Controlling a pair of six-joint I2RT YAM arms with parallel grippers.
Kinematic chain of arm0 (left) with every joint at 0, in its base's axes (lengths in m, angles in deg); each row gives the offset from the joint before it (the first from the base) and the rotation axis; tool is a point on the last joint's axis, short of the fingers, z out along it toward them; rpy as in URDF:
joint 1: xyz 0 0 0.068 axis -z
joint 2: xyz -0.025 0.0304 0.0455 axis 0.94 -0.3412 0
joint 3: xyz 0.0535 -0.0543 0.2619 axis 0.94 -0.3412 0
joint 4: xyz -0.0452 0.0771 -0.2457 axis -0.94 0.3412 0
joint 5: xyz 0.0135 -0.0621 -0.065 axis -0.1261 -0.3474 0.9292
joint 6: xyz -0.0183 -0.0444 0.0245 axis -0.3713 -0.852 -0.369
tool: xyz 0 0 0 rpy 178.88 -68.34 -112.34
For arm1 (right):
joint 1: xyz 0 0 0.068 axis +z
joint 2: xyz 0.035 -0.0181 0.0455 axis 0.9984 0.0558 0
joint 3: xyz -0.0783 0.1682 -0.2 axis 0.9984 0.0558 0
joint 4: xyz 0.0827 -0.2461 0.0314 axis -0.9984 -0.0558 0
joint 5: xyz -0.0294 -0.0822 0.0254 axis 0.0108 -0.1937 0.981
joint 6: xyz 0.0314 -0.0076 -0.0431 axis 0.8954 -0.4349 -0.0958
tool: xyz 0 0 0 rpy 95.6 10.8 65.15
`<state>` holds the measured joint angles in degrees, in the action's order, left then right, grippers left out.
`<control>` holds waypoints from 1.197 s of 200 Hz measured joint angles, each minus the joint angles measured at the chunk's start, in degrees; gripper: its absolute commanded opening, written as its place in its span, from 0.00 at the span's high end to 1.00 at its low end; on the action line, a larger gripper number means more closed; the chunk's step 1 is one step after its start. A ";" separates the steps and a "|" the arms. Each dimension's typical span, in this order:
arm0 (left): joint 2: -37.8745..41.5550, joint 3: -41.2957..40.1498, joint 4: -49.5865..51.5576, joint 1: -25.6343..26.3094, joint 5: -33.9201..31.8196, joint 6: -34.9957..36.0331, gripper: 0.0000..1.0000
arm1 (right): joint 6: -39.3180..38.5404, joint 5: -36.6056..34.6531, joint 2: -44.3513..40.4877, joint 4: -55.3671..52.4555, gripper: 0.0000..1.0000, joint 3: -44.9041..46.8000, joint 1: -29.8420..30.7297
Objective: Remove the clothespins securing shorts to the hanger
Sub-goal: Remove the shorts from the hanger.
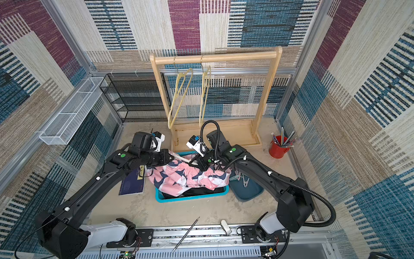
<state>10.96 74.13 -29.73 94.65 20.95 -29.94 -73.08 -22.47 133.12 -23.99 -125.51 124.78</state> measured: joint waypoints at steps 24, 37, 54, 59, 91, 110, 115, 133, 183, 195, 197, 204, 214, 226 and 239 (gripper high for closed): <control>-0.22 1.33 1.81 -0.04 -1.16 1.07 1.00 | -0.15 0.31 -0.42 0.46 0.97 0.57 0.00; -0.50 2.43 2.97 -0.24 -1.49 1.90 1.00 | -0.42 0.55 -0.66 0.76 0.97 0.79 0.00; -0.66 3.85 4.48 -0.96 -2.23 2.58 1.00 | -0.85 0.63 -0.92 1.38 0.98 1.25 0.00; -0.70 4.31 5.01 -1.33 -2.29 2.86 1.00 | -0.92 0.63 -1.01 1.68 0.98 1.46 0.00; -0.96 6.67 6.64 -4.24 -3.72 4.63 1.00 | -1.73 1.09 -1.68 2.58 0.99 3.32 0.00; -1.01 7.08 6.93 -6.80 -3.67 5.46 1.00 | -2.16 1.62 -1.81 3.06 1.00 4.09 0.04; -1.01 7.08 6.95 -7.65 -3.61 5.57 1.00 | -2.21 1.84 -1.90 3.08 1.00 4.24 0.04; -0.74 6.60 7.02 -10.36 -2.99 6.36 1.00 | -2.60 1.97 -2.38 3.34 1.00 4.76 0.04; -0.04 3.21 7.08 -14.84 -0.63 7.19 1.00 | -3.54 0.68 -5.88 2.97 1.00 5.07 -0.09; -0.09 2.51 7.06 -15.74 -0.17 7.61 1.00 | -3.93 0.00 -6.91 2.97 1.00 5.07 -0.17; -0.11 2.38 7.04 -15.91 -0.13 7.67 1.00 | -3.93 -0.09 -7.02 2.97 1.00 5.07 -0.17; -0.22 1.97 6.97 -16.33 0.39 7.74 1.00 | -4.15 -0.31 -7.54 2.97 1.00 5.07 -0.24; -0.55 1.42 6.86 -16.70 0.98 7.76 1.00 | -4.31 -0.68 -8.28 2.95 1.00 5.07 -0.55; -1.01 0.94 6.73 -16.83 1.70 7.76 1.00 | -4.33 -0.96 -8.83 2.97 1.00 5.07 -0.72; -1.36 0.52 6.29 -16.90 2.56 7.74 1.00 | -4.31 -1.33 -9.07 2.97 1.00 5.05 -0.87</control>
<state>9.60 74.66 -23.44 77.75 23.51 -22.21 -77.38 -23.80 124.05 -21.02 -120.46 123.90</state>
